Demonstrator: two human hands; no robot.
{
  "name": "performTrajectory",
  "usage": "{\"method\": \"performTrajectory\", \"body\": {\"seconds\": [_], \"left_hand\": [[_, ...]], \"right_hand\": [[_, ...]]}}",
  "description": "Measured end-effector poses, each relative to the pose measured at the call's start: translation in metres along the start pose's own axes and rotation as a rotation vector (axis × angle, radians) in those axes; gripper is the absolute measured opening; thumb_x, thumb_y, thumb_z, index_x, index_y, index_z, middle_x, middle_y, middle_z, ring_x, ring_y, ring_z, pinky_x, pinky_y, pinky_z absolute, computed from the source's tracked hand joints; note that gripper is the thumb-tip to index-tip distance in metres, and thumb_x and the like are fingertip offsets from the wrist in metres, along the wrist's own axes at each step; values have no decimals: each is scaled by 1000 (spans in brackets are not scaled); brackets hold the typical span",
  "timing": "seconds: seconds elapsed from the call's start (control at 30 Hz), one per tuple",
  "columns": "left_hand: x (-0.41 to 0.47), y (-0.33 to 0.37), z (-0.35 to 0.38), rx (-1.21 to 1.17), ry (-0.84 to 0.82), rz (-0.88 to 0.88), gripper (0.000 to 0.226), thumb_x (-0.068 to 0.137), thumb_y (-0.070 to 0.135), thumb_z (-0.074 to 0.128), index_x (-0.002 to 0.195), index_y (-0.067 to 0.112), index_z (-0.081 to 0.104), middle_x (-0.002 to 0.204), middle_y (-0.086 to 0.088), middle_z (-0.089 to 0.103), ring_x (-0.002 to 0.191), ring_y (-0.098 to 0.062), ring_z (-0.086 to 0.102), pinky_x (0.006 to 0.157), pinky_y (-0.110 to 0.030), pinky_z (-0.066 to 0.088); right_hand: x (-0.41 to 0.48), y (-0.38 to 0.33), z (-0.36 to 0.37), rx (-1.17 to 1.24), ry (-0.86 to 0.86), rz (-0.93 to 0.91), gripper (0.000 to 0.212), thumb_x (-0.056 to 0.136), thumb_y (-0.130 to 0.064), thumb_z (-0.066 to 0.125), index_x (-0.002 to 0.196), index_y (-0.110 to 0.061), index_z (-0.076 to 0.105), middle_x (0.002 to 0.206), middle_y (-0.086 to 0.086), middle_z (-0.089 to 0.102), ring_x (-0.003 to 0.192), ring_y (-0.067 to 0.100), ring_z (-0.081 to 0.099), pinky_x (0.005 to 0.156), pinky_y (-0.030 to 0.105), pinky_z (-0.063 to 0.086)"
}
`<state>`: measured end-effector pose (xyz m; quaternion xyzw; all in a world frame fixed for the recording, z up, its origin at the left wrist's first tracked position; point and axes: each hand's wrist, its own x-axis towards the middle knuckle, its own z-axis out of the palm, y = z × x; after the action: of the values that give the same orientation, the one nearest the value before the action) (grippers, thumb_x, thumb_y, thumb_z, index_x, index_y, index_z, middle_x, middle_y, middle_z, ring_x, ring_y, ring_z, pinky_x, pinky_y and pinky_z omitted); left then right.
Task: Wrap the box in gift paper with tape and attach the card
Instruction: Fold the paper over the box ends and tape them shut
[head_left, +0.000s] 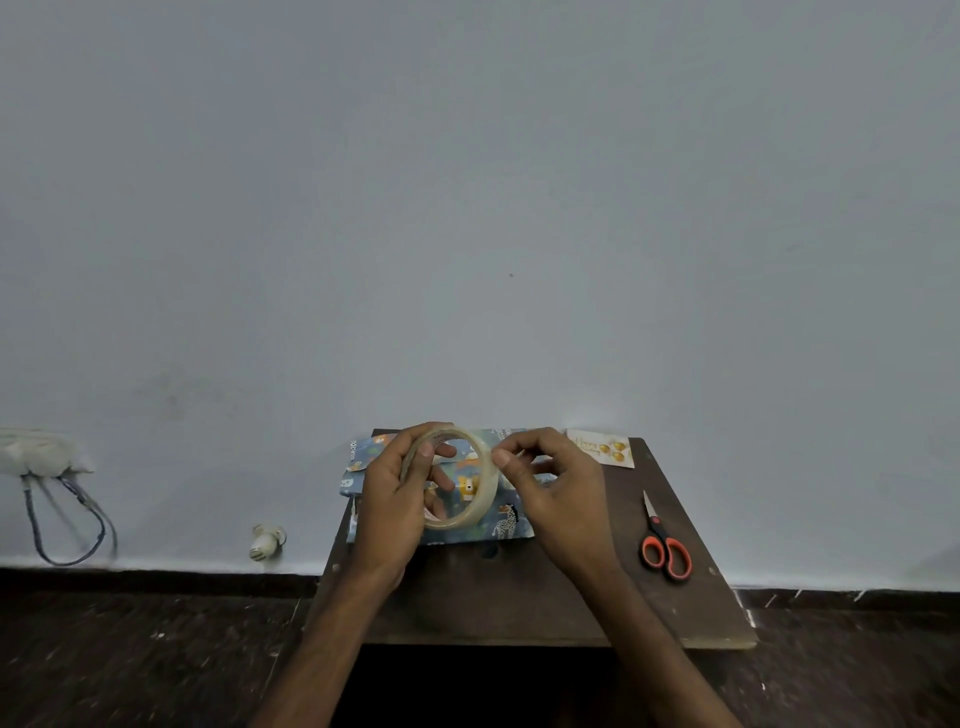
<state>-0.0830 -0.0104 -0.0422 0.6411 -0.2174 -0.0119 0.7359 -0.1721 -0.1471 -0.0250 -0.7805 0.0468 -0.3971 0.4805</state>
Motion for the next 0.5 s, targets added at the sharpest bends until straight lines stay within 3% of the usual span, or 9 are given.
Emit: {"method": "performTrajectory", "body": {"seconds": [0.13, 0.27, 0.37, 0.5], "left_hand": [[-2, 2, -2, -25, -77, -14, 24, 105, 14, 47, 113, 16, 69, 98, -5, 73, 67, -23, 58, 60, -38, 51], [-3, 2, -9, -10, -250, -92, 24, 105, 10, 46, 112, 15, 68, 91, -5, 72, 61, -14, 55, 58, -25, 47], [-6, 0, -15, 31, -387, -112, 26, 104, 4, 46, 118, 14, 66, 92, -4, 71, 63, -17, 56, 63, -24, 46], [-9, -3, -17, 58, -451, -134, 24, 103, 3, 47, 114, 14, 66, 105, 5, 72, 91, -12, 68, 80, -18, 50]], "right_hand": [[6, 0, -8, -55, -124, 63, 9, 90, -12, 69, 84, -18, 67, 86, -11, 68, 84, 11, 62, 75, 21, 46], [13, -4, -22, -108, -234, 84, 12, 94, -11, 64, 84, -18, 64, 85, -7, 69, 81, 17, 61, 69, 27, 47], [16, -9, -33, -99, -316, 99, 11, 93, -9, 65, 84, -15, 65, 83, -1, 71, 78, 18, 63, 69, 26, 49], [17, -13, -39, 75, -374, 176, 5, 93, -4, 66, 88, -5, 68, 81, 8, 73, 78, 20, 67, 79, 32, 57]]}}
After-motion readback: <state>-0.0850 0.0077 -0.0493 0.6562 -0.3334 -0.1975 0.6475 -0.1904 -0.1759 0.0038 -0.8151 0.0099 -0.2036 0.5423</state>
